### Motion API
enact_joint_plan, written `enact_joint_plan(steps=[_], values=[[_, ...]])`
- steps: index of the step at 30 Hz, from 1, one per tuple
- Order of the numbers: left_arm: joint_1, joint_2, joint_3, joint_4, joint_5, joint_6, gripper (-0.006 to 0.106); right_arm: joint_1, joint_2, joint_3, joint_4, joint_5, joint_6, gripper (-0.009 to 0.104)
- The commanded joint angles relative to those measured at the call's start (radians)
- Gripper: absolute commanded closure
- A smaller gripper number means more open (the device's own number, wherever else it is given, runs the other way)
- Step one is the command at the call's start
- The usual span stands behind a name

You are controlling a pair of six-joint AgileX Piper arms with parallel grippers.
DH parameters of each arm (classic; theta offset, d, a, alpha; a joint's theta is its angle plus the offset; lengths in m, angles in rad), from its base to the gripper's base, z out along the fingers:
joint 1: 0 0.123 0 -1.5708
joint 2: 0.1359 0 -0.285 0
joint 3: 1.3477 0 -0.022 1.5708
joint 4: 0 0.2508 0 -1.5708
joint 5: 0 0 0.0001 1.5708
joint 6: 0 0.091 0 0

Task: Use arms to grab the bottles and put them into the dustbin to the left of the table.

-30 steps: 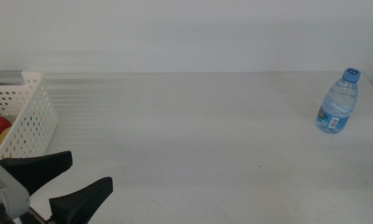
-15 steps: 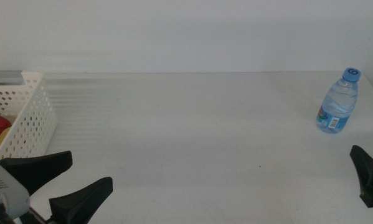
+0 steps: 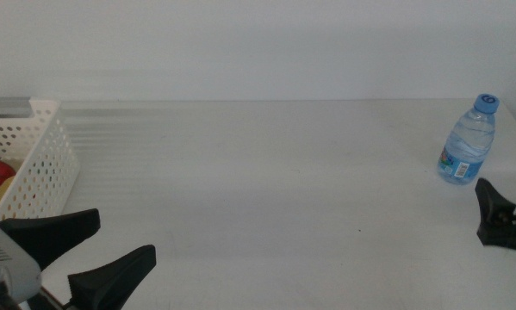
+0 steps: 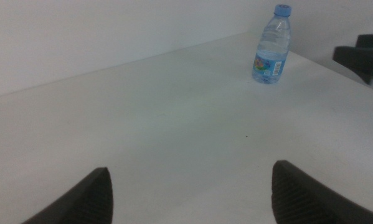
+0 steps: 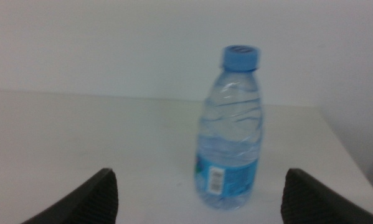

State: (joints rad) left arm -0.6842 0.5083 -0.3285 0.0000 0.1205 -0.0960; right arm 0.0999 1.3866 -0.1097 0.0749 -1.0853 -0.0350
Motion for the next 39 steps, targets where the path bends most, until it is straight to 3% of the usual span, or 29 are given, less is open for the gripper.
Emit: enact_joint_plan(steps=[1, 5, 10, 20, 32, 39], values=[[0.0, 0.003, -0.03, 0.0, -0.08, -0.007, 0.021, -0.006, 0.058, -0.061, 0.048, -0.133, -0.032, 0.015], [0.0, 0.003, -0.03, 0.0, -0.08, -0.007, 0.021, -0.006, 0.158, -0.154, 0.071, -0.132, -0.033, 0.006], [0.0, 0.003, -0.03, 0.0, -0.08, -0.007, 0.021, -0.006, 0.218, -0.298, 0.09, -0.093, -0.044, 0.004], [0.0, 0.003, -0.03, 0.0, -0.08, -0.007, 0.021, -0.027, 0.233, -0.611, 0.218, 0.286, -0.28, 0.004], [0.0, 0.003, -0.03, 0.0, -0.081, -0.007, 0.021, -0.075, 0.326, -0.738, 0.145, 0.347, -0.234, 0.005], [0.0, 0.003, -0.03, 0.0, -0.081, -0.007, 0.021, -0.075, 0.446, -0.742, 0.158, 0.325, -0.234, 0.005]])
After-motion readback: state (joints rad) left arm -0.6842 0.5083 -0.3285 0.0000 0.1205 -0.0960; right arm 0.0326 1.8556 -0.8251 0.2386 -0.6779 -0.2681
